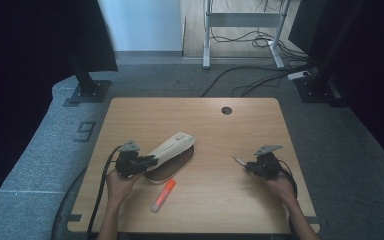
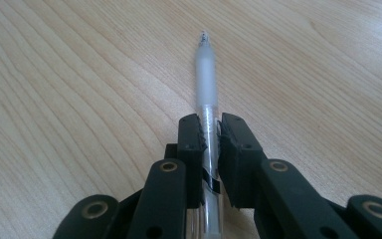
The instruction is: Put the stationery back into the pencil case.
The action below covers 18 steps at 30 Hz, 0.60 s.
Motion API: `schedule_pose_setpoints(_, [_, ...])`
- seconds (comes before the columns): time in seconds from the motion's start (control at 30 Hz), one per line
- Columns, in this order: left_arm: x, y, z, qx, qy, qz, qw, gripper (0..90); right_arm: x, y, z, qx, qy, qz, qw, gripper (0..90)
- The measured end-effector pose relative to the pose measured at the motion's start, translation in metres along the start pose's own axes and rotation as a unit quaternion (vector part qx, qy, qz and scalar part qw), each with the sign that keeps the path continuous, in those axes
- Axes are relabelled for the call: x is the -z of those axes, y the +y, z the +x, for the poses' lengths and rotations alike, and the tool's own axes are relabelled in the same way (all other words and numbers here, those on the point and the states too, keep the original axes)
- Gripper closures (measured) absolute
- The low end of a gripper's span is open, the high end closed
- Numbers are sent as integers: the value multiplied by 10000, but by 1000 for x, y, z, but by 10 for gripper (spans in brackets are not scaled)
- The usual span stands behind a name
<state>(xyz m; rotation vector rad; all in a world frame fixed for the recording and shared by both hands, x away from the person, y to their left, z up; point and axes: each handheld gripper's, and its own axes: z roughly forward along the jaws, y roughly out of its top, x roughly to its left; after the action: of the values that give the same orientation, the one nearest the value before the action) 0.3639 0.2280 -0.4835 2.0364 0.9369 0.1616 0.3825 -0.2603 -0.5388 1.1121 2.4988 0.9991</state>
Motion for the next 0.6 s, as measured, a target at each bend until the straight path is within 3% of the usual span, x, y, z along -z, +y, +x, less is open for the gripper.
schedule_pose_setpoints(0.4, [0, 0, 0, 1, 7, -4, 10000, 760, 10, 14, 7, 77, 39, -124, 9999, 780])
schedule_pose_setpoints(0.6, [1, 0, 0, 15, 16, -26, 10000, 763, 11, 25, 14, 137, 185, -163, 9996, 780])
